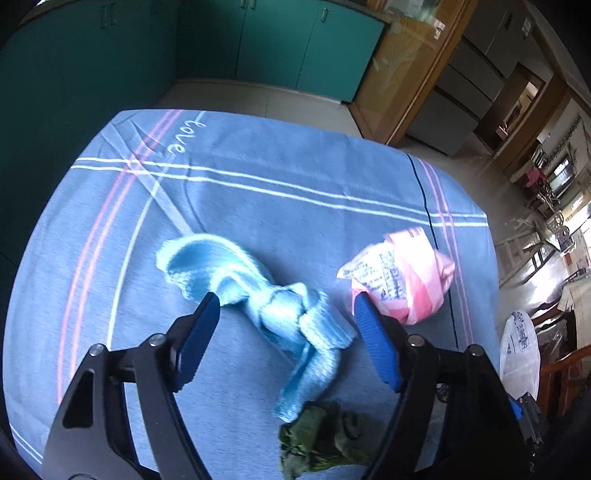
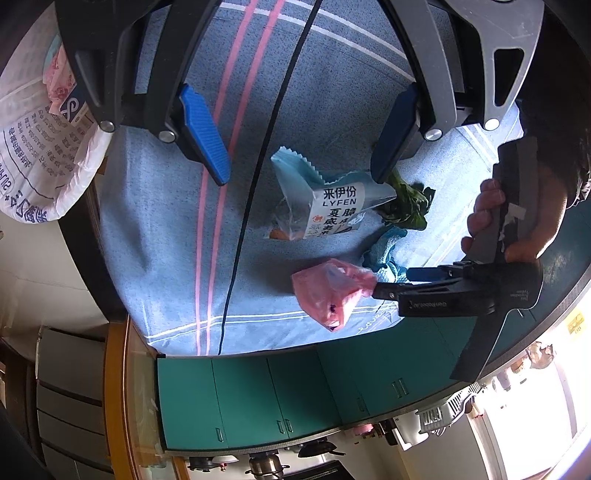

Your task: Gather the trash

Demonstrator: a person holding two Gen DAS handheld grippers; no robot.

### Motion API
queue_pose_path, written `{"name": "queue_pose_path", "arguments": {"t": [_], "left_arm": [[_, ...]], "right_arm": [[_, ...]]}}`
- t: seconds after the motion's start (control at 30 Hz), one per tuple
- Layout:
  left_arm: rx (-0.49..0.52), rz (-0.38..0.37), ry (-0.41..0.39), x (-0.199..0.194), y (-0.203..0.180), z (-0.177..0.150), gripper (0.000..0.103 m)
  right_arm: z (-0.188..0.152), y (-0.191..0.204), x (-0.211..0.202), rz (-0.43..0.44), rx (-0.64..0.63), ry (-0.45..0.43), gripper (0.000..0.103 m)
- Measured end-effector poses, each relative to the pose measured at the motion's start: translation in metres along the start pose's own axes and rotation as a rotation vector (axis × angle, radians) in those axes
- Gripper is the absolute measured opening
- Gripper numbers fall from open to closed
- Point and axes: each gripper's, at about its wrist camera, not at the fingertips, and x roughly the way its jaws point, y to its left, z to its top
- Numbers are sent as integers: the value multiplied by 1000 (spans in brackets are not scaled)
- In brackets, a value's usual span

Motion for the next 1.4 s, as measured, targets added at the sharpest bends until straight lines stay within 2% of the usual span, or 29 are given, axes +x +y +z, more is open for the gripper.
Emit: {"name": "queue_pose_path", "arguments": {"t": [0.07, 0.13, 0.2, 0.3, 0.4, 0.47, 0.7, 0.8, 0.97, 1.13, 1.27, 1.4], "left_arm": [[26, 13, -1, 3, -4, -3, 74], [57, 31, 10, 5, -6, -6, 52], [67, 26, 20, 6, -6, -9, 50], [104, 48, -34, -3, -8, -15, 46], [182, 139, -116, -22, -18, -22, 45], [220, 168, -166, -37, -24, -28, 45], [319, 193, -322, -86, -51, -46, 46], [360, 204, -350, -93, -60, -51, 46], [374, 198, -362, -99, -65, -55, 46], [369, 203, -381, -105, -64, -57, 46], [363, 198, -387, -106, -62, -59, 46], [350, 170, -409, -115, -65, -60, 46]], "right_arm": [[-1, 0, 0, 0, -1, 0, 77], [0, 0, 0, 0, -1, 0, 77], [0, 0, 0, 0, -1, 0, 77], [0, 0, 0, -2, -1, -2, 77], [0, 1, 2, 0, -3, 0, 77], [1, 2, 4, -2, -8, 1, 77], [4, 7, 13, -21, -8, -1, 77], [5, 9, 16, -13, -8, 1, 77], [5, 14, 16, -4, -24, -21, 76], [3, 17, 19, 11, -35, -3, 51], [3, 18, 15, 15, -34, -26, 46], [4, 16, -2, 7, -33, -75, 46]]}}
